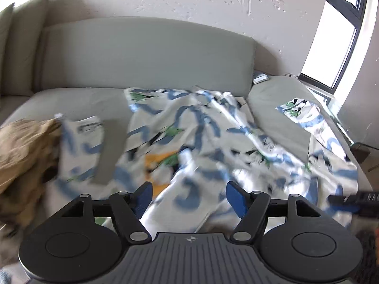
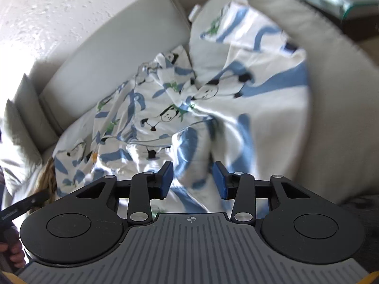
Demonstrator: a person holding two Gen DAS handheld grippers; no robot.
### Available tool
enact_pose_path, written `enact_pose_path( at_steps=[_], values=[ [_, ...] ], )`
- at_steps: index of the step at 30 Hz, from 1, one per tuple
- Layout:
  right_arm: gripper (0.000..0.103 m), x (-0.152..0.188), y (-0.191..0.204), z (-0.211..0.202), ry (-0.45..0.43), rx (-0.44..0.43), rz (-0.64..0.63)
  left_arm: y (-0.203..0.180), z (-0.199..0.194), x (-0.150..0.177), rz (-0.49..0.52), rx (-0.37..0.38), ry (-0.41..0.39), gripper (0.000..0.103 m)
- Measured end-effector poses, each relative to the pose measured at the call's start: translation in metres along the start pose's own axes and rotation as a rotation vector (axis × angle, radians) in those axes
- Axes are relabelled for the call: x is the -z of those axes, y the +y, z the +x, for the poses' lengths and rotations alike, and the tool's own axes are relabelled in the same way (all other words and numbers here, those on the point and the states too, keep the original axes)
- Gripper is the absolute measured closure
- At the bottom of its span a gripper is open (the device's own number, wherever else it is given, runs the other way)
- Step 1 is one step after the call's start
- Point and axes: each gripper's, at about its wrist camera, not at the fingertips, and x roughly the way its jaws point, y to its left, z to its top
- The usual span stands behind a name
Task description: Fold clothes
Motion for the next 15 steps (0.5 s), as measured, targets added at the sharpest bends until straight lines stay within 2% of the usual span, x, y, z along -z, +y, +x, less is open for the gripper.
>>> enact_pose_path(
  at_steps=[4, 9, 13, 14, 15],
  values=[
    [0.05, -0.003, -0.003, 0.027, 0.026, -0.008, 0.051, -0.008, 0.046, -0.014, 0.034, -0.032, 0.072, 0.033],
    [0.049, -0.004, -0.013, 0.049, 0.028, 0.001, 0.089, -0.01, 0.086, -0.025, 0.053, -0.046, 0.11, 0.033],
    [0.049, -0.009, -0.015, 0.066, 0.031, -0.011, 0.088, -0.016, 0.111, -0.03, 0.11, -0.078, 0.145, 0.038],
    [0.049, -0.011, -0.012, 0.069, 0.025, -0.006, 0.07, -0.017, 0.117, -0.03, 0.128, -0.089, 0.155, 0.044],
    [0.049, -0.012, -0.008, 0.072, 0.017, 0.006, 0.047, -0.019, 0.121, -0.03, 0.144, -0.098, 0.161, 0.057]
  ],
)
